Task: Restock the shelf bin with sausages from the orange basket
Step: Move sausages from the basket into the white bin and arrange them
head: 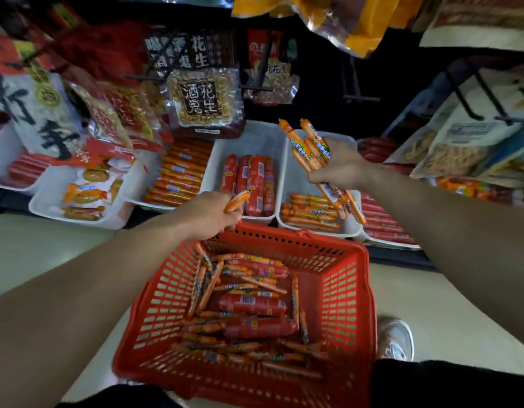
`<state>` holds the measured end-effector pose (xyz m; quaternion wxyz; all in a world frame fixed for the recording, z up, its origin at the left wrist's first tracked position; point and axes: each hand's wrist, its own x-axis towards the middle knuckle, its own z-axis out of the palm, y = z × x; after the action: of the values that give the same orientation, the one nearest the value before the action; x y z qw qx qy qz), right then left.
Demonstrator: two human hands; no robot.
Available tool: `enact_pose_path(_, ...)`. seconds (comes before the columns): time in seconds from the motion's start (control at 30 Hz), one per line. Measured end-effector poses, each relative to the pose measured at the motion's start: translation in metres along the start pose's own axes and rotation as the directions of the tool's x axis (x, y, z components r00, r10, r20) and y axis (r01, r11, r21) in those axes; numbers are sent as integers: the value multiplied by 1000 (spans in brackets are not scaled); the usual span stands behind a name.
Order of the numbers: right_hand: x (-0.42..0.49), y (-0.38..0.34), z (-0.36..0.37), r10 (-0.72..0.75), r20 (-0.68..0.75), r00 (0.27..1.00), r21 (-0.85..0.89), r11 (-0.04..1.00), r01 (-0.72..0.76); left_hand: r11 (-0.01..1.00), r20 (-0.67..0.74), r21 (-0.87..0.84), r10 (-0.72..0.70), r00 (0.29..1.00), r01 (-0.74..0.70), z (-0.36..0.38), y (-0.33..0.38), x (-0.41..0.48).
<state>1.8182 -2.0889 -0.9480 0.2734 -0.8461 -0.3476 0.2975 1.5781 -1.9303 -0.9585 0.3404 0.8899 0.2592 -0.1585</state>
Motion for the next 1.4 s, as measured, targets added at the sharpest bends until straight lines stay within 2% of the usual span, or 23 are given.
enact_pose_path(0.13, 38, 32, 18, -8, 2, 1000, 18, 1000, 8, 997, -21, -75, 1, 1000, -3, 11, -1, 29)
enact_pose_path(0.23, 51, 64, 35, 26, 56, 998, -8, 1000, -25, 992, -24, -125, -6, 1000, 3, 23, -4, 44)
enact_pose_path(0.37, 54, 97, 55, 111, 88, 990, -167, 981, -95, 984, -53, -175, -39, 998, 29, 31, -12, 53)
enact_pose_path(0.53, 59, 105, 70, 148, 144, 978, -409, 909, -78, 984, -56, -169, -67, 996, 57, 30, -16, 52)
enact_pose_path(0.6, 54, 110, 75, 180, 169, 969, -289, 949, -126, 986, -36, -151, -69, 997, 63, 31, -13, 51)
enact_pose_path(0.67, 48, 116, 79, 197, 98, 976, -144, 973, -182, 990, -25, -126, -67, 997, 64, 32, -11, 51)
enact_pose_path(0.73, 46, 120, 81, 210, 41, 977, -132, 970, -203, 991, -24, -122, -62, 998, 58, 34, -9, 51)
enact_pose_path(0.8, 45, 122, 81, 197, 61, 979, -230, 957, -178, 990, -26, -129, -54, 998, 50, 34, -7, 51)
enact_pose_path(0.87, 42, 119, 78, 129, 117, 985, -399, 914, -72, 992, -25, -122, -47, 999, 44, 35, -6, 51)
enact_pose_path(0.93, 37, 112, 74, 48, 177, 983, -494, 868, 46, 995, -21, -98, -36, 999, 34, 36, -7, 53)
enact_pose_path(1.07, 28, 113, 59, -38, 247, 968, -436, 888, 146, 998, -19, -54, -37, 999, 36, 34, -2, 58)
enact_pose_path(1.13, 23, 117, 48, -50, 213, 976, -401, 906, 134, 999, -28, -37, -21, 999, 20, 33, 7, 65)
enact_pose_path(1.3, 0, 140, 25, -61, -74, 995, -310, 950, 35, 992, -29, 59, 114, 993, -112, 46, 49, 114)
enact_pose_path(1.4, -7, 159, 17, -41, -138, 990, -276, 961, 1, 976, -8, 91, 198, 980, -196, 61, 80, 140)
